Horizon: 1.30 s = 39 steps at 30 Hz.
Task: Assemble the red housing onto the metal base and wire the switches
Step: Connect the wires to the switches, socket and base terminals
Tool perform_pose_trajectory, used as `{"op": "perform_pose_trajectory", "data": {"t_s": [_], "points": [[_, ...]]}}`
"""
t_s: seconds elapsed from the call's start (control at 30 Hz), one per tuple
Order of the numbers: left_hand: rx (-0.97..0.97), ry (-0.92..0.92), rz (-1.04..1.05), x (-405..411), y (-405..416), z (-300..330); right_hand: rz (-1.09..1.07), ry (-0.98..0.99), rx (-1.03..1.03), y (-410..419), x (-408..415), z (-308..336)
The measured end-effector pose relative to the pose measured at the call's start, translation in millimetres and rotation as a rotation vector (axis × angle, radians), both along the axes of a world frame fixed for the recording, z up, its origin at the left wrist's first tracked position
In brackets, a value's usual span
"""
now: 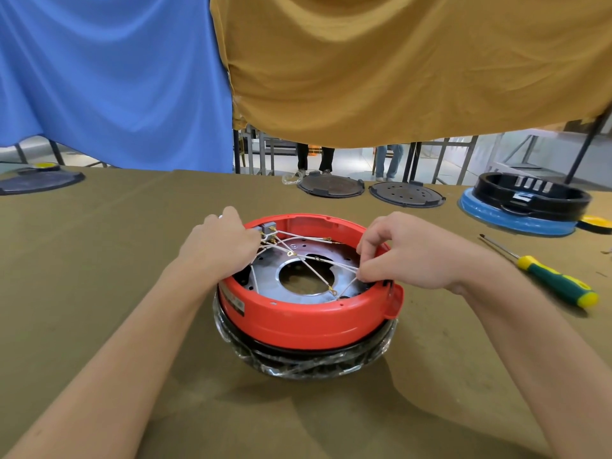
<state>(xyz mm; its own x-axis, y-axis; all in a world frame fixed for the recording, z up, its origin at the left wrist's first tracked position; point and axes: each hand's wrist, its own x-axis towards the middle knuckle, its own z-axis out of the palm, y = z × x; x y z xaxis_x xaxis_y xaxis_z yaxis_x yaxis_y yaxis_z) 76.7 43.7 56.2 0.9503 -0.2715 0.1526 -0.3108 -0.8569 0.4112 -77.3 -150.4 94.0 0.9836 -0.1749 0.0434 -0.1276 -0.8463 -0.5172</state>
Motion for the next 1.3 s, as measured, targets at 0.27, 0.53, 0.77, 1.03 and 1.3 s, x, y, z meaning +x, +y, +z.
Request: {"op": "perform_pose_trajectory", "data": {"t_s": [0.27,0.53,0.77,1.03,1.3], "points": [[0.022,0.008,0.030,-5,0,3,0.034,-0.006,0.086,-12,0,0],[-0.253,-0.288,-0.679,-46,-15,25,-0.108,-0.238,0.312,-25,11,-9],[0.089,-0.268,-1.016,-57,-46,28,-0.242,-0.271,0.474,-22,29,-34],[0.109,-0.237,-1.057,-60,-55,26,-0.330,-0.370,0.556,-14,37,-46],[-0.003,-0.185,-1.115,-58,-60,20,-0.447,-0.454,0.691,-5,43,-55]]}}
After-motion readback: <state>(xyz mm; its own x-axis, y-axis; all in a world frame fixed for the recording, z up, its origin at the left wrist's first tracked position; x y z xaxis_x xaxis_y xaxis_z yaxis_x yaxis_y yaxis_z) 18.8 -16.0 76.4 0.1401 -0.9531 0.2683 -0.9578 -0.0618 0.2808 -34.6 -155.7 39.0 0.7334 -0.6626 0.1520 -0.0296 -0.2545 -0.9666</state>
